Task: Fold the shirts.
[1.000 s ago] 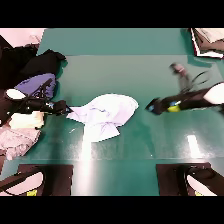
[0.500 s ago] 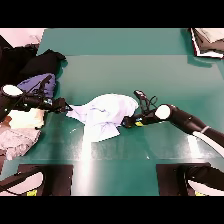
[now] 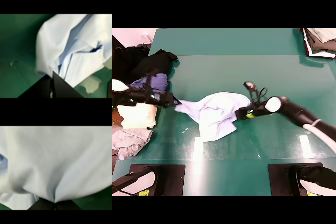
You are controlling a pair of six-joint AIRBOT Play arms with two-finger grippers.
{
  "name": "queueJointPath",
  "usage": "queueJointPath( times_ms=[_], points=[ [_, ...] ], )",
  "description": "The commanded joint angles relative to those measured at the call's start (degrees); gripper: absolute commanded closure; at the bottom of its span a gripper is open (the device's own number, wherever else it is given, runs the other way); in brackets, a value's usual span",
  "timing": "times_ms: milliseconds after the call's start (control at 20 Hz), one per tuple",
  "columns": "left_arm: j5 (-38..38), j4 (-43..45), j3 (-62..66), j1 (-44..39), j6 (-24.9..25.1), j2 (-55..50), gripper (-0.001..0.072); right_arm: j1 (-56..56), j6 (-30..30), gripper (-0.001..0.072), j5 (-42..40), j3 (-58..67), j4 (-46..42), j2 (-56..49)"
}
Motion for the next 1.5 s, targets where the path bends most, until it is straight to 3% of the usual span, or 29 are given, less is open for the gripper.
queueJointPath(
  times_ms=[0,200,450,700,850,1000,1100,1300,1450],
  points=[
    [-1.53,0.81,10.19,2.29,-1.16,5.20,0.0687,-7.78,1.77,0.0691,15.63,7.32,-15.37,9.27],
    [-3.37,-0.52,24.98,2.32,-2.91,13.57,0.0687,-21.51,1.57,0.0691,27.65,20.59,-17.07,20.87],
    [-8.15,-4.15,39.56,2.32,-6.56,19.74,0.0686,-27.02,1.57,0.0691,31.21,33.90,-17.03,28.70],
    [-8.28,-6.60,56.52,1.27,-8.98,20.79,0.0687,-26.71,1.62,0.0691,34.53,45.46,-16.92,30.18],
    [-6.10,-6.49,63.80,1.27,-9.75,20.79,0.0687,-26.71,1.57,0.0691,39.80,52.46,-10.95,26.27],
    [-7.19,1.09,61.77,1.27,-10.36,20.33,0.0687,-26.71,1.62,0.0691,44.02,57.79,-3.34,18.80],
    [-8.09,7.72,54.93,1.27,-11.89,19.17,0.0687,-26.71,2.58,0.0691,46.86,58.77,-3.78,13.38],
    [-7.54,7.48,35.78,1.27,-11.80,12.07,0.0687,-26.93,3.04,0.0691,48.65,53.42,-4.02,3.23],
    [1.03,6.54,24.26,1.27,-11.39,3.13,0.0686,-26.93,0.85,0.0691,41.64,46.18,-4.07,-4.24]
  ],
)
